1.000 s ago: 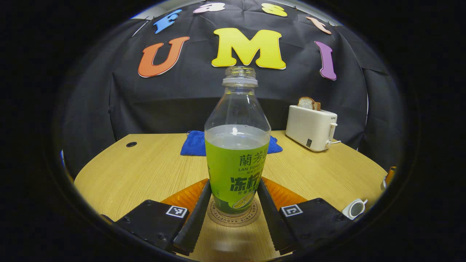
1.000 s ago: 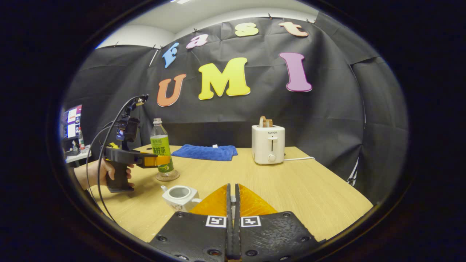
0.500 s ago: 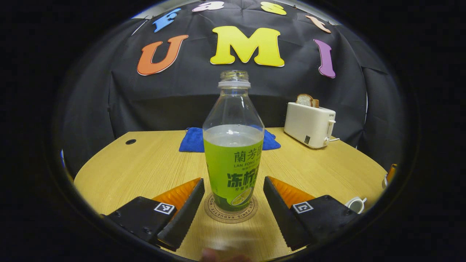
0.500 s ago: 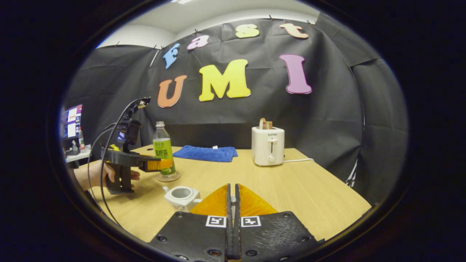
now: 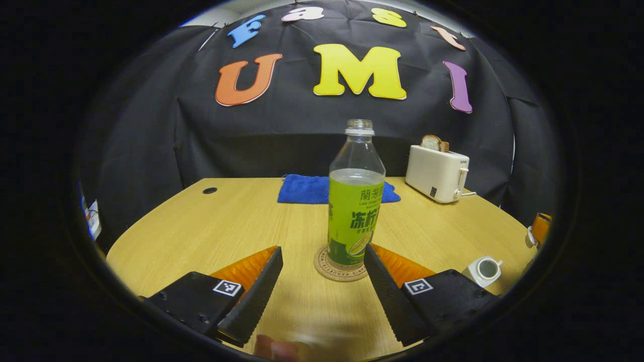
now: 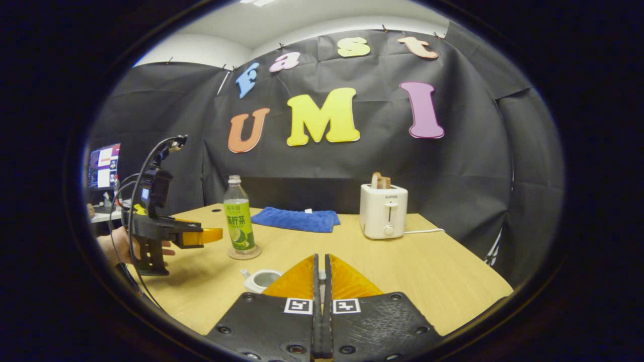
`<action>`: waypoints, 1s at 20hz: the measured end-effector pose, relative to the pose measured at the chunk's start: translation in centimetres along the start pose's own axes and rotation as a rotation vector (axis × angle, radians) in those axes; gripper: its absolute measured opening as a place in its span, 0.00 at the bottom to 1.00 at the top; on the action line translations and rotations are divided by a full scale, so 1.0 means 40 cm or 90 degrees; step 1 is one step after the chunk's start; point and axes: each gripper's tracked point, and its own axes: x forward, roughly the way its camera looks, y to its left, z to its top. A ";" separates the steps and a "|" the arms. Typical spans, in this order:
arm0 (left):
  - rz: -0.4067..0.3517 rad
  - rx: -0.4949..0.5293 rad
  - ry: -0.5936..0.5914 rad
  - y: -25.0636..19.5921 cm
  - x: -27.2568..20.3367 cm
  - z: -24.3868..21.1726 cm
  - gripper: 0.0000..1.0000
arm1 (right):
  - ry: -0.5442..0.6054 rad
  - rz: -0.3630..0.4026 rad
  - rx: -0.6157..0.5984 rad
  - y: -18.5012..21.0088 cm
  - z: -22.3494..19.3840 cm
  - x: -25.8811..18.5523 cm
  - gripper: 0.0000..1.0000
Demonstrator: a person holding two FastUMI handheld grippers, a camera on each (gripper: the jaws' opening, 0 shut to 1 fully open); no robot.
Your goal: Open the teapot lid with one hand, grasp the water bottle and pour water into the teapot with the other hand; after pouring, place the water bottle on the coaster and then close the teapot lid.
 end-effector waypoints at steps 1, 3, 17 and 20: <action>0.005 -0.004 -0.003 0.015 -0.026 -0.003 1.00 | -0.001 0.009 -0.004 0.015 0.008 0.010 0.00; 0.023 -0.001 -0.011 0.050 -0.080 -0.005 1.00 | -0.007 0.026 -0.012 0.047 0.017 0.031 0.00; 0.098 0.021 -0.086 0.172 -0.284 0.030 1.00 | 0.032 0.107 -0.037 0.192 -0.050 0.137 0.00; 0.093 0.025 -0.090 0.164 -0.290 0.032 1.00 | 0.035 0.106 -0.032 0.191 -0.063 0.142 0.00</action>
